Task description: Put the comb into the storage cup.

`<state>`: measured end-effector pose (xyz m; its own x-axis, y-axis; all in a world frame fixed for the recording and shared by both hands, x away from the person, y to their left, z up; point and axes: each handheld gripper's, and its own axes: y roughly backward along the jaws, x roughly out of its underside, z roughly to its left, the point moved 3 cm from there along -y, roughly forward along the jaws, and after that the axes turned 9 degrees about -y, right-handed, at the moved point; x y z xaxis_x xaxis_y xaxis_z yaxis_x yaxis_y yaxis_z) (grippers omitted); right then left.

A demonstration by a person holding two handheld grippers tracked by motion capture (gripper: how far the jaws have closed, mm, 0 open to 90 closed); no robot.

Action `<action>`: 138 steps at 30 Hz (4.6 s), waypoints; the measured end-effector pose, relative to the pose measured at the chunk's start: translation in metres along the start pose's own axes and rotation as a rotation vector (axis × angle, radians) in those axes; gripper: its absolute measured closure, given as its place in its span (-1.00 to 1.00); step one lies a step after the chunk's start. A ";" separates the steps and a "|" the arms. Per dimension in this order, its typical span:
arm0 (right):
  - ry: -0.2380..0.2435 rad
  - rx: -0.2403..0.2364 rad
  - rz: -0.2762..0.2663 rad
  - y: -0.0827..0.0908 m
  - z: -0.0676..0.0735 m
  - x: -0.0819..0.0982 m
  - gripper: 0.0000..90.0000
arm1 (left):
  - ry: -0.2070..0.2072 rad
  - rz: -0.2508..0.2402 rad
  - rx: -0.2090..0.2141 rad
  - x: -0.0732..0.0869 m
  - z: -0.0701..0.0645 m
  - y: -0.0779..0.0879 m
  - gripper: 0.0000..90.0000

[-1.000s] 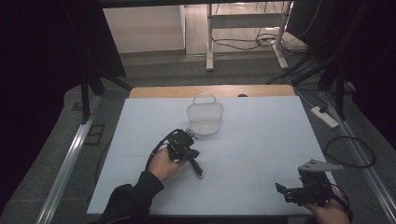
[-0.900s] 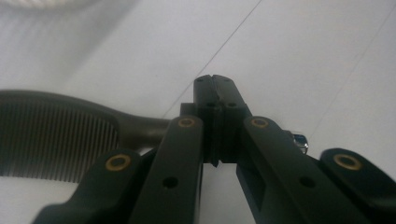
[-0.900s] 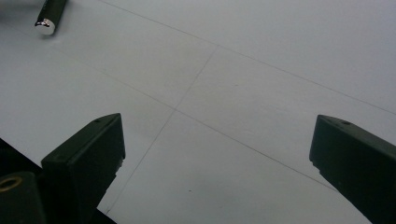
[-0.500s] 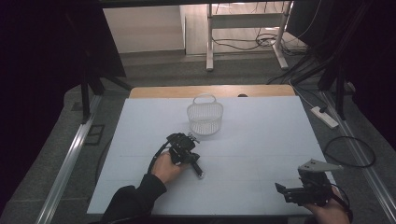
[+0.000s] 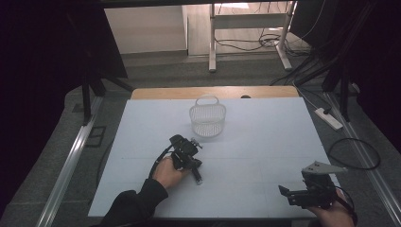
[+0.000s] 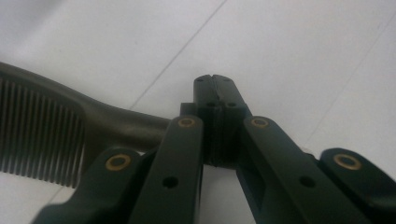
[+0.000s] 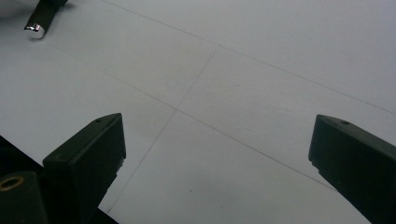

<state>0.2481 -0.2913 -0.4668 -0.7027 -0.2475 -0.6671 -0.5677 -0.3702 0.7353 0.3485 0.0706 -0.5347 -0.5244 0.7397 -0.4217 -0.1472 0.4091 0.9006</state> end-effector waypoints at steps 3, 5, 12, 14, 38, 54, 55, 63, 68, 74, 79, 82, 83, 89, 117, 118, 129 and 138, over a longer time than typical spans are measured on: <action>0.000 0.000 0.000 0.000 0.000 0.000 -0.90 | 0.005 0.008 0.004 0.003 -0.001 0.001 0.98; 0.001 0.000 -0.001 0.000 0.000 0.000 -0.90 | 0.011 0.011 0.006 0.006 -0.001 0.002 0.98; 0.001 0.000 -0.002 0.000 0.000 0.000 -0.90 | 0.041 0.031 0.030 0.020 0.001 0.007 0.98; 0.002 0.000 -0.002 0.000 0.000 0.000 -0.90 | 0.049 0.040 0.034 0.023 0.001 0.009 0.98; 0.006 0.002 -0.001 0.000 0.001 0.000 -0.90 | 0.120 0.074 0.031 0.060 0.014 0.025 0.98; 0.008 0.003 -0.004 0.000 0.001 0.000 -0.89 | 0.154 0.089 -0.003 0.076 0.024 0.034 0.98; 0.008 0.003 -0.004 0.000 0.001 0.000 -0.89 | 0.158 0.088 -0.005 0.077 0.025 0.035 0.98; 0.010 0.003 -0.003 0.000 0.001 0.000 -0.89 | 0.180 0.089 -0.015 0.086 0.031 0.040 0.98; 0.012 0.003 -0.002 0.000 0.001 0.000 -0.89 | 0.195 0.089 -0.029 0.092 0.035 0.043 0.98; 0.011 0.003 -0.002 0.000 0.001 0.000 -0.89 | 0.202 0.092 -0.046 0.096 0.039 0.046 0.98; 0.010 0.002 0.000 0.000 0.001 0.000 -0.89 | 0.187 0.047 -0.038 0.090 0.034 0.054 0.98; 0.009 0.003 0.001 -0.001 0.001 0.000 -0.89 | 0.159 0.028 -0.060 0.084 0.027 0.061 0.93; 0.010 0.003 0.002 -0.001 0.001 0.000 -0.89 | 0.153 0.024 -0.063 0.083 0.026 0.064 0.91; 0.009 0.004 0.003 -0.001 0.001 -0.001 -0.89 | 0.146 0.015 -0.076 0.080 0.024 0.071 0.82; 0.008 0.003 0.002 -0.001 0.001 -0.001 -0.89 | 0.208 -0.007 -0.120 0.100 0.049 0.095 -1.00; 0.008 0.003 0.002 -0.001 0.001 -0.001 -0.89 | 0.205 -0.004 -0.122 0.100 0.049 0.096 -1.00; 0.008 0.003 0.005 -0.001 0.001 -0.001 -0.89 | 0.182 0.034 -0.119 0.101 0.050 0.075 -1.00; 0.009 0.003 0.006 -0.001 0.001 -0.001 -0.89 | 0.152 0.093 -0.119 0.102 0.049 0.049 -1.00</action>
<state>0.2485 -0.2895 -0.4671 -0.7022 -0.2576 -0.6637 -0.5649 -0.3659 0.7396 0.3286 0.1923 -0.5383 -0.6592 0.6786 -0.3239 -0.1856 0.2706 0.9446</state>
